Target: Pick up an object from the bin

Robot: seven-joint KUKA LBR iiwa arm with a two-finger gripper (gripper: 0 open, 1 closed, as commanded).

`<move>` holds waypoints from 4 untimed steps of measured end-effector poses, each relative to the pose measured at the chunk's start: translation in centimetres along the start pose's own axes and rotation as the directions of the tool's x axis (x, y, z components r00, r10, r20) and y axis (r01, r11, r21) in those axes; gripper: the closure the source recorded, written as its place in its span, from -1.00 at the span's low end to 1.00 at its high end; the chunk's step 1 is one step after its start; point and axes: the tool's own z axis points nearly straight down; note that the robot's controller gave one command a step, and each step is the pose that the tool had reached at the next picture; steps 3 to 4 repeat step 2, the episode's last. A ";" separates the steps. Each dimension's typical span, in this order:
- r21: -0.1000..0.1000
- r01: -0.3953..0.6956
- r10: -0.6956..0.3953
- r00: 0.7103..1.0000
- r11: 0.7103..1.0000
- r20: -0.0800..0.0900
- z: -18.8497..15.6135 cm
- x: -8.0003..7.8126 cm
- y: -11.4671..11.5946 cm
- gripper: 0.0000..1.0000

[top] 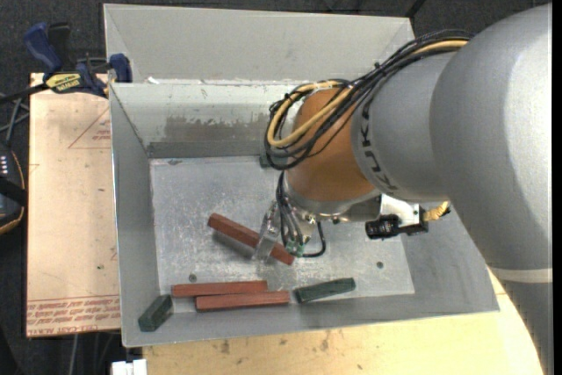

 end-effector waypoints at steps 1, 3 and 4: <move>-0.003 0.000 0.000 1.000 1.000 0.004 -1.1 -0.1 0.0 1.00; -0.002 0.001 -0.001 1.000 1.000 0.003 -1.8 0.0 0.0 1.00; -0.002 0.001 -0.001 1.000 1.000 0.003 -1.8 0.0 0.0 1.00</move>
Offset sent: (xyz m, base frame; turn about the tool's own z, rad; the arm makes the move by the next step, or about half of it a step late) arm 0.0000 0.0000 0.0461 0.0000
